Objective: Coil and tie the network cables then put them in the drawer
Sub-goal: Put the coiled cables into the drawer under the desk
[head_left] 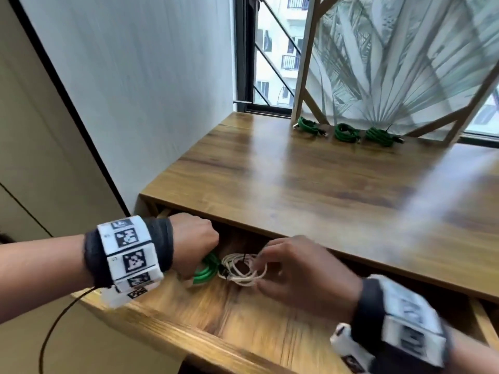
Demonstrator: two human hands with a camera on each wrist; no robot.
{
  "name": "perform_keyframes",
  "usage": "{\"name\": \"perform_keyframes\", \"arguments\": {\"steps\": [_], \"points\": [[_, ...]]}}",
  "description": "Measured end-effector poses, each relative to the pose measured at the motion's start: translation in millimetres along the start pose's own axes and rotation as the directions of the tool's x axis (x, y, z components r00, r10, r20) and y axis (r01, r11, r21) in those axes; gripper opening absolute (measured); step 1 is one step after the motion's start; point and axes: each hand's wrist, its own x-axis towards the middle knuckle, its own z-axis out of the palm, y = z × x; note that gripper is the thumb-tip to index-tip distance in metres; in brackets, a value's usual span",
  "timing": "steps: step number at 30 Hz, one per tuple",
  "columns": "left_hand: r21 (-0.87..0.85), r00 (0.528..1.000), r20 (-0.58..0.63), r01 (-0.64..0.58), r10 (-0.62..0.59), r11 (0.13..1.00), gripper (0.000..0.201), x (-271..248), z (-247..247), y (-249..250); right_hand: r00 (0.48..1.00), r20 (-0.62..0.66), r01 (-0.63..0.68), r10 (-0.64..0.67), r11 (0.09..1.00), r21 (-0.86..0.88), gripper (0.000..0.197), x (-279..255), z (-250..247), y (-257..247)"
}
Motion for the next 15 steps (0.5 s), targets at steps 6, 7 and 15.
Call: {"name": "perform_keyframes", "arguments": {"steps": [6, 7, 15], "points": [[-0.221, 0.957, -0.288, -0.038, -0.028, 0.975, 0.055, 12.5, -69.4, -33.2, 0.953, -0.22, -0.164, 0.209, 0.965, 0.205, 0.015, -16.4, -127.8, 63.2], [-0.254, 0.938, -0.342, -0.042, -0.049, 0.966, 0.052, 22.5, -86.0, -38.1, 0.936, -0.222, -0.227, 0.272, 0.951, 0.208, 0.015, -11.0, -142.4, 83.6], [-0.339, 0.645, -0.747, -0.163, -0.16, 0.927, 0.026, 169.4, -200.6, -92.0, 0.75, -0.365, -0.634, 0.551, 0.757, -0.159, 0.011, 44.8, -206.1, 243.7]]}}
